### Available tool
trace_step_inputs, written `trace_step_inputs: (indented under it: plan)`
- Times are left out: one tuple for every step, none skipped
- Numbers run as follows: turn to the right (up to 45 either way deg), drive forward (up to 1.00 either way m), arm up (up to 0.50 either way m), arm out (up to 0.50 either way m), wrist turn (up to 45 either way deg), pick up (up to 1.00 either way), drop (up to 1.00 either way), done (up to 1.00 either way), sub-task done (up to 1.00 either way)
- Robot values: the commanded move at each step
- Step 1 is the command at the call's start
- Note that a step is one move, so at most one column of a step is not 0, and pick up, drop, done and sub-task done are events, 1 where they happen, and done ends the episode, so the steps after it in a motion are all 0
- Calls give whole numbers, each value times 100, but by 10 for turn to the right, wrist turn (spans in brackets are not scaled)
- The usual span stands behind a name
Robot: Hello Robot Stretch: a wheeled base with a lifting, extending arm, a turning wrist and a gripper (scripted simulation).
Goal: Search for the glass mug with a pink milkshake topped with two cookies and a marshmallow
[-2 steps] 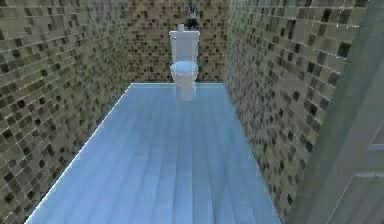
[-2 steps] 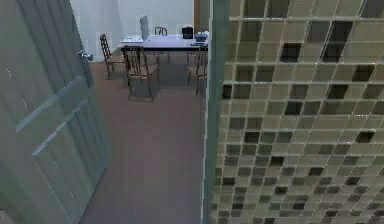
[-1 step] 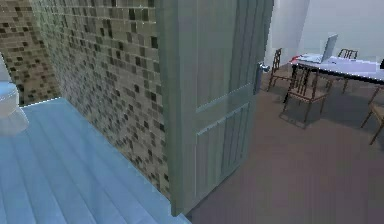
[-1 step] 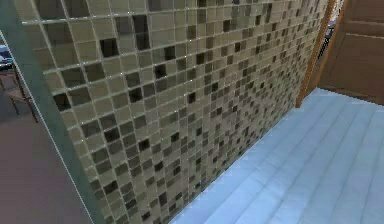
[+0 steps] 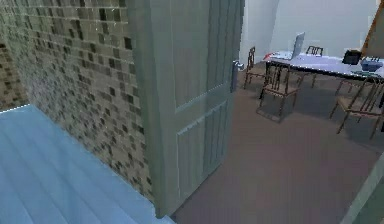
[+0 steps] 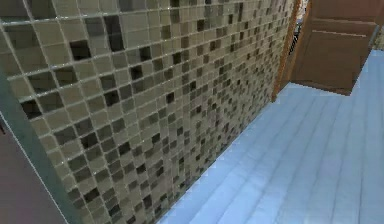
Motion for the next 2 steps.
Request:
trace_step_inputs:
  plan:
    - [0, 55, 0, 0, 0, 0, 0, 0, 0]
    - [360, 0, 0, 0, 0, 0, 0, 0, 0]
